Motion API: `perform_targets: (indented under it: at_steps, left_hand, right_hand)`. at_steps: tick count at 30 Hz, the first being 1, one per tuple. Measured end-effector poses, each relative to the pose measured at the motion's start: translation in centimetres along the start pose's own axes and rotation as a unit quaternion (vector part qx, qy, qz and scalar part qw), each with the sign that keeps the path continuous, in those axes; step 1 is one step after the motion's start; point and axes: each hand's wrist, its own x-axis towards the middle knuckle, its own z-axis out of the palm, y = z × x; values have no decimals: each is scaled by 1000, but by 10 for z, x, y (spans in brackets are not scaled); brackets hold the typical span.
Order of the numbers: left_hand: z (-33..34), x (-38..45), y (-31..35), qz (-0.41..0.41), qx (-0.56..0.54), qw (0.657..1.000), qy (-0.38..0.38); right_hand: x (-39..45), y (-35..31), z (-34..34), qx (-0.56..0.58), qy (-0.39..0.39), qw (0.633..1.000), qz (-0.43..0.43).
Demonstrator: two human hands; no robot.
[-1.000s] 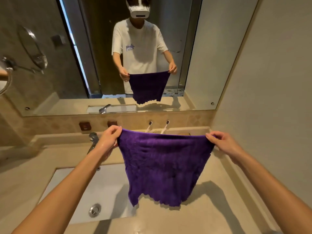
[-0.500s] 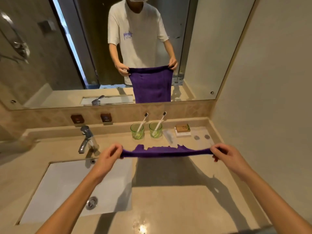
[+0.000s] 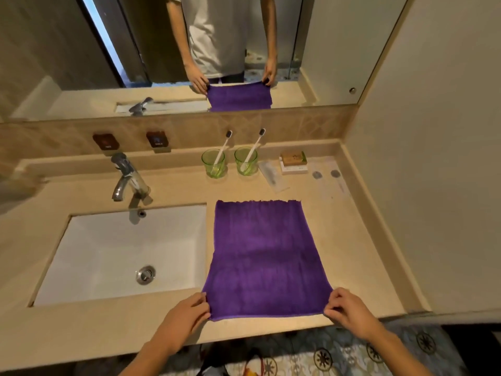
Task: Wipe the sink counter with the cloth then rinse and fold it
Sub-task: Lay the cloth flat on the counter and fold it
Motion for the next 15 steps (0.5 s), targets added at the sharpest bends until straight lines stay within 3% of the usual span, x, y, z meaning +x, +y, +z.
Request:
perform_targets:
  at_steps: [4,6,9,12,15]
  left_hand:
    - [10,-6,-2,31,68,997,0]
    - [8,-9,-6,19,40,999,17]
    - [-2,-19,-9,10,26,999,-23]
    - [-14,-25,-17,-14,35,995,-90]
    - [-33,-12,-14,-76,-38,990,-109]
  right_hand:
    - [1,14,16,-58,40,997,-39]
    - [-1,20,19,-77,81,993,-31]
    - [-4,15,15,-83,93,992,-4]
    - [-3,3,2,22,42,995,84]
    - [6,-4,-15,212,57,955,199]
